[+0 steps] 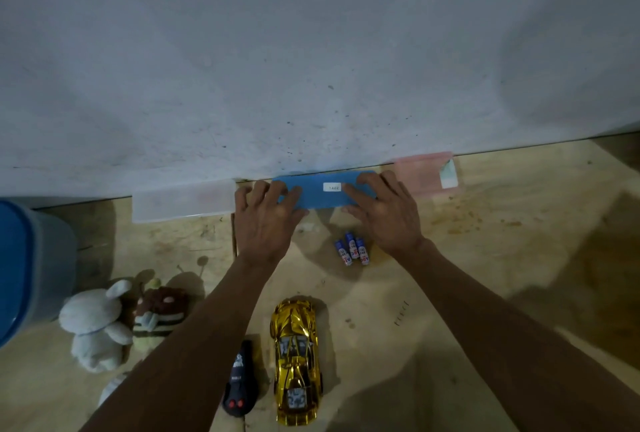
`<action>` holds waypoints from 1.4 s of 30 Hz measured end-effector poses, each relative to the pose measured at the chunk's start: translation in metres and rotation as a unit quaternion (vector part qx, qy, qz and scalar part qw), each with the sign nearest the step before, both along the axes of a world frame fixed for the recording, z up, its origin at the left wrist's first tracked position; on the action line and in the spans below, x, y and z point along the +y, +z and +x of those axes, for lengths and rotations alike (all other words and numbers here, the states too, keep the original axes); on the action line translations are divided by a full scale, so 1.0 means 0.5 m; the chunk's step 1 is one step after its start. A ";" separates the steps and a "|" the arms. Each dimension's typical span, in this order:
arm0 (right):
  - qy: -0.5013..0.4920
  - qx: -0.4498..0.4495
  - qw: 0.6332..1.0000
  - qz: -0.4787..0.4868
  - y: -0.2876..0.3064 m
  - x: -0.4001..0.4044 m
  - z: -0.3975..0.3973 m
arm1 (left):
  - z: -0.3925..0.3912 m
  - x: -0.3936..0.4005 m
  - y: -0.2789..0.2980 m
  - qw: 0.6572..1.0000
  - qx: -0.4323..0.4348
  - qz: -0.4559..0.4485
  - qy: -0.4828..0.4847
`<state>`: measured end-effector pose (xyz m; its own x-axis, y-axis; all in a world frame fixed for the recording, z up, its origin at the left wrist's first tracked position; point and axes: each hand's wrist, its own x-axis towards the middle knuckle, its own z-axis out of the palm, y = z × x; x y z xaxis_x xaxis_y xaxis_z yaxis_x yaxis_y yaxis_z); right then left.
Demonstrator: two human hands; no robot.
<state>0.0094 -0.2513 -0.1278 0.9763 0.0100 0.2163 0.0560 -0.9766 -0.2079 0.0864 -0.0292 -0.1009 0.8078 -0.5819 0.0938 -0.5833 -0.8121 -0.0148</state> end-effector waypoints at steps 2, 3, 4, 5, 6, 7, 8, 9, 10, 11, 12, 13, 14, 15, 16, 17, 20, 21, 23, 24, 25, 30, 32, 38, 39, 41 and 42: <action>-0.002 -0.004 1.000 -0.008 0.000 0.002 0.012 | 0.007 0.002 -0.002 1.000 -0.001 0.006 0.001; -0.001 -0.001 1.000 -0.011 0.001 0.003 0.019 | 0.010 0.003 -0.004 1.000 0.000 0.009 0.001; 0.002 0.004 1.000 -0.014 0.001 0.004 0.024 | 0.013 0.005 -0.004 1.000 0.002 0.010 0.002; 0.006 0.015 1.000 -0.016 0.000 0.006 0.028 | 0.014 0.006 -0.005 1.000 0.005 0.011 0.003; 0.009 0.025 1.000 -0.017 -0.001 0.009 0.030 | 0.014 0.007 -0.006 1.000 0.007 0.014 0.003; 0.009 0.032 0.999 -0.019 -0.002 0.011 0.031 | 0.014 0.007 -0.007 1.000 0.010 0.017 0.003; 0.010 0.034 0.999 -0.022 -0.005 0.012 0.030 | 0.013 0.008 -0.009 1.000 0.015 0.024 0.004; 0.009 0.041 0.999 -0.024 -0.006 0.014 0.028 | 0.011 0.007 -0.010 0.999 0.024 0.033 0.006; 0.008 0.052 0.998 -0.027 -0.005 0.015 0.026 | 0.011 0.004 -0.010 0.998 0.036 0.047 0.010; 0.002 0.067 0.997 -0.030 -0.001 0.017 0.027 | 0.012 0.000 -0.006 0.997 0.049 0.062 0.015; -0.006 0.083 0.996 -0.038 0.005 0.022 0.029 | 0.013 -0.006 0.001 0.995 0.061 0.077 0.023; -0.017 0.100 0.994 -0.046 0.017 0.030 0.031 | 0.013 -0.012 0.011 0.993 0.068 0.089 0.032; -0.032 0.119 0.991 -0.055 0.033 0.038 0.031 | 0.011 -0.019 0.023 0.991 0.080 0.099 0.044; -0.043 0.141 0.987 -0.060 0.049 0.046 0.031 | 0.010 -0.026 0.032 0.988 0.097 0.107 0.056; -0.050 0.167 0.983 -0.062 0.063 0.054 0.031 | 0.007 -0.031 0.041 0.985 0.113 0.112 0.066; -0.056 0.189 0.978 -0.062 0.072 0.060 0.032 | 0.005 -0.035 0.046 0.982 0.134 0.110 0.069; -0.084 0.214 0.971 -0.062 0.092 0.085 0.033 | 0.000 -0.012 0.073 0.973 0.203 0.084 0.076; -0.090 0.206 0.973 -0.055 0.102 0.121 0.034 | -0.001 0.030 0.087 0.972 0.207 0.074 0.081; -0.106 0.176 0.978 -0.027 0.110 0.165 0.026 | -0.004 0.083 0.102 0.975 0.203 0.055 0.078; -0.112 0.154 0.982 -0.011 0.109 0.183 0.020 | -0.009 0.106 0.106 0.976 0.199 0.040 0.078; -0.122 0.139 0.983 0.014 0.109 0.188 0.011 | -0.017 0.115 0.110 0.977 0.196 0.022 0.081; -0.145 0.153 0.951 0.227 0.113 0.352 0.027 | -0.001 0.274 0.126 0.981 0.126 -0.042 0.143; -0.179 0.174 0.913 0.322 0.111 0.440 0.050 | 0.024 0.353 0.117 0.979 0.113 -0.051 0.161; -0.391 0.231 0.709 0.540 0.091 0.617 0.157 | 0.114 0.467 0.088 0.976 0.154 0.001 0.154; -0.425 0.221 0.664 0.575 0.093 0.634 0.172 | 0.123 0.473 0.080 0.978 0.153 0.013 0.138; -0.472 0.187 0.573 0.644 0.094 0.658 0.195 | 0.137 0.477 0.063 0.984 0.143 0.030 0.103; -0.491 0.165 0.535 0.667 0.095 0.667 0.204 | 0.144 0.478 0.056 0.986 0.136 0.031 0.090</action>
